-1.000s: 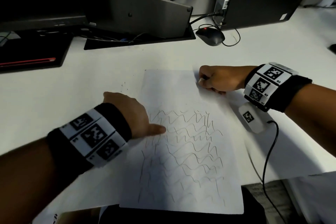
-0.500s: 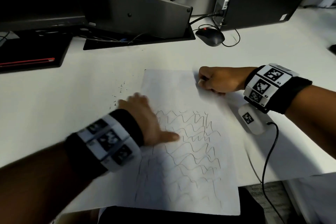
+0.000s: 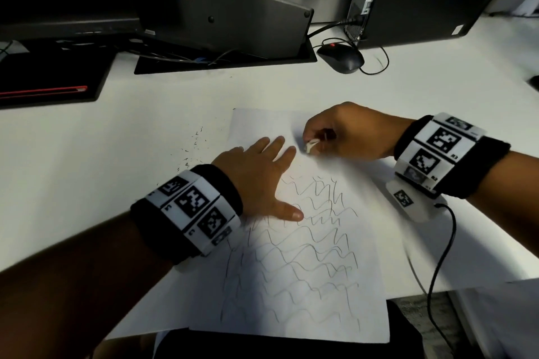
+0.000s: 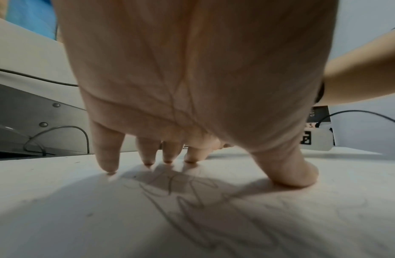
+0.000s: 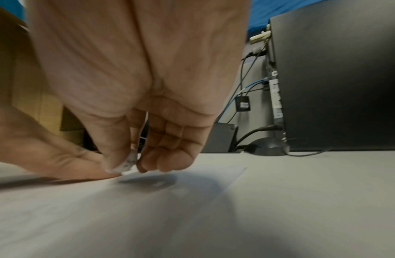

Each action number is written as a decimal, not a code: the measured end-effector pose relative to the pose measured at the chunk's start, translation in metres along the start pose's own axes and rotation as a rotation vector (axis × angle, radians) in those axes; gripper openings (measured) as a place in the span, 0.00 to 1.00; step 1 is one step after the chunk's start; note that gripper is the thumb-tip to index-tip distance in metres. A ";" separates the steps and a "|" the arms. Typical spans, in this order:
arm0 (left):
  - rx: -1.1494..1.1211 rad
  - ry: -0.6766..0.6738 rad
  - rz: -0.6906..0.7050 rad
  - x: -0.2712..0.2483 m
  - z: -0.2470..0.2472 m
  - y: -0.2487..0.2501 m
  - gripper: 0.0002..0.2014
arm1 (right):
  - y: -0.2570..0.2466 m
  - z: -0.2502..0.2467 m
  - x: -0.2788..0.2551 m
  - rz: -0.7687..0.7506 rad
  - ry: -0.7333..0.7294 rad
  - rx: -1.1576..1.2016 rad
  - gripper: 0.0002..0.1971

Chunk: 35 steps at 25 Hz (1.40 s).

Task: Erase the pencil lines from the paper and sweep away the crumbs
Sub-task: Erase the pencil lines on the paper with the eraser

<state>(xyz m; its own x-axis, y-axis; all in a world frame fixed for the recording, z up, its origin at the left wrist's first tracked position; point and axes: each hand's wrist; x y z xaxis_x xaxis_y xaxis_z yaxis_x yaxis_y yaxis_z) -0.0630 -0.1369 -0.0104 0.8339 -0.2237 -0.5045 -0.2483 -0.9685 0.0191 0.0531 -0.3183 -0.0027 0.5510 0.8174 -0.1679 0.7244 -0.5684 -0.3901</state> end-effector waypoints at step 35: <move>0.108 -0.167 -0.207 -0.038 -0.005 0.013 0.50 | 0.001 0.006 0.007 0.300 -0.084 0.289 0.08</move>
<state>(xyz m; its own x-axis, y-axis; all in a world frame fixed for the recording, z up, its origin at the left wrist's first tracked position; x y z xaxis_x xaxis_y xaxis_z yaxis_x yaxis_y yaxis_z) -0.0957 -0.1418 0.0135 0.7815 0.0069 -0.6238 -0.1401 -0.9724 -0.1864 0.0549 -0.3130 -0.0098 0.6754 0.6311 -0.3814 0.3843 -0.7427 -0.5484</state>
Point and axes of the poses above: each hand's wrist, its own x-axis towards the middle knuckle, its own z-axis out of the palm, y = z × x, and after that the axes turned 1 degree about -x, right-handed
